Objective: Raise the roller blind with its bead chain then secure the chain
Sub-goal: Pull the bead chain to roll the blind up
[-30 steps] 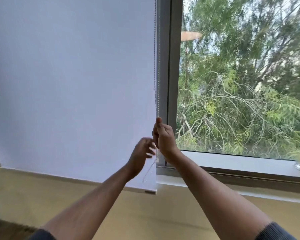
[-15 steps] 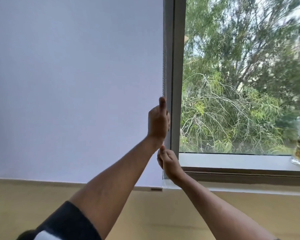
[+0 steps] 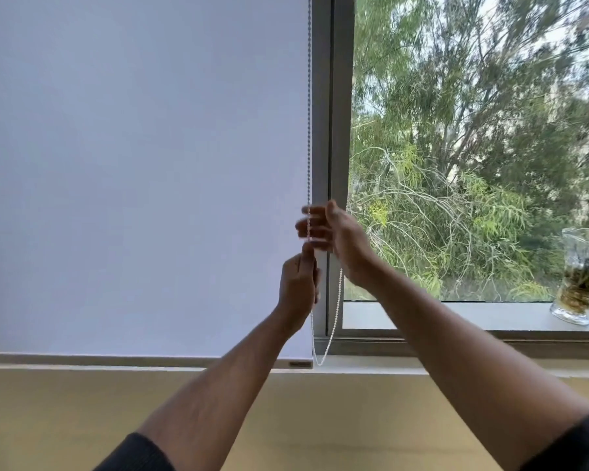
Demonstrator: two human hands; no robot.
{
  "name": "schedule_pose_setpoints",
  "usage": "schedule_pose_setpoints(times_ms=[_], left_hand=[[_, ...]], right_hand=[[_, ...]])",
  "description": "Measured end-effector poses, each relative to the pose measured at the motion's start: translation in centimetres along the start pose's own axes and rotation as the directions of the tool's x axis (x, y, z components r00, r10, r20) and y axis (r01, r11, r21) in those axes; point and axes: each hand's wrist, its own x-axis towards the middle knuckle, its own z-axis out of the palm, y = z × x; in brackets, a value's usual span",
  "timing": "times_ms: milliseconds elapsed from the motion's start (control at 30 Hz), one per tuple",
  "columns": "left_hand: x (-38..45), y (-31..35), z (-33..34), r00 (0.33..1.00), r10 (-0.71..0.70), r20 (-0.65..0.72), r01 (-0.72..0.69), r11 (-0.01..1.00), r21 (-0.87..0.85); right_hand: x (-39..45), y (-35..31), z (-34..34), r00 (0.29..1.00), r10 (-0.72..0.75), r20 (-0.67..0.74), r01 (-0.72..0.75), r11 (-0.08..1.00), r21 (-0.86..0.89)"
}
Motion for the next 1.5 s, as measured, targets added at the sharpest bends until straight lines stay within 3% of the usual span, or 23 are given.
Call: schedule_pose_setpoints(times_ms=[67,133,300,467,600,700,867,1000,1200,1333,1500], left_hand=[[-0.8,-0.8,0.4,0.999,-0.048,0.008,0.048,0.999,0.015],[-1.4,-1.5,1.0,0.997,-0.076,0.021,0.075,0.996,0.038],[-2.2,-3.6,1.3,0.994,-0.087,0.064,0.073,0.978,0.197],[-1.5,-3.6,-1.7,0.988,-0.083,0.130,0.029,0.928,0.372],[1.3,1.6,-1.2,0.998,-0.051,0.046,0.040,0.976,0.214],[3.2,6.8,0.7,0.997,-0.007,0.074,0.003,0.999,0.053],[4.5,11.5,3.0,0.995,0.028,0.096,-0.020,0.997,-0.076],[3.5,10.0,4.1,0.999,0.038,-0.017,-0.039,0.996,-0.078],[2.0,7.4,4.2,0.999,0.021,0.030,-0.016,0.991,-0.133],[0.7,4.7,3.5,1.000,0.018,0.001,-0.018,0.998,-0.052],[-0.2,3.1,2.8,1.000,0.016,-0.021,-0.016,1.000,0.002]], right_hand=[[1.1,-3.2,0.5,0.997,-0.018,0.069,0.008,0.989,0.149],[2.0,-4.8,1.1,0.998,-0.052,0.033,0.043,0.976,0.214],[1.3,-2.5,1.8,0.973,-0.185,-0.139,0.186,0.983,-0.006],[-1.4,1.4,-0.5,0.973,-0.153,-0.172,0.136,0.985,-0.107],[-2.5,3.9,-0.5,0.980,-0.131,-0.149,0.109,0.983,-0.146],[-3.4,6.0,0.4,0.985,-0.106,-0.137,0.088,0.987,-0.135],[-4.7,8.2,1.2,0.993,-0.070,-0.095,0.061,0.993,-0.099],[-5.0,8.3,0.0,0.994,-0.069,-0.082,0.058,0.991,-0.121],[-5.7,8.4,-2.4,0.998,0.023,0.050,-0.015,0.988,-0.155],[-5.1,5.8,-3.8,0.984,0.050,0.171,-0.033,0.994,-0.105],[-2.6,-0.1,-3.3,0.997,0.008,0.081,-0.005,0.999,-0.037]])
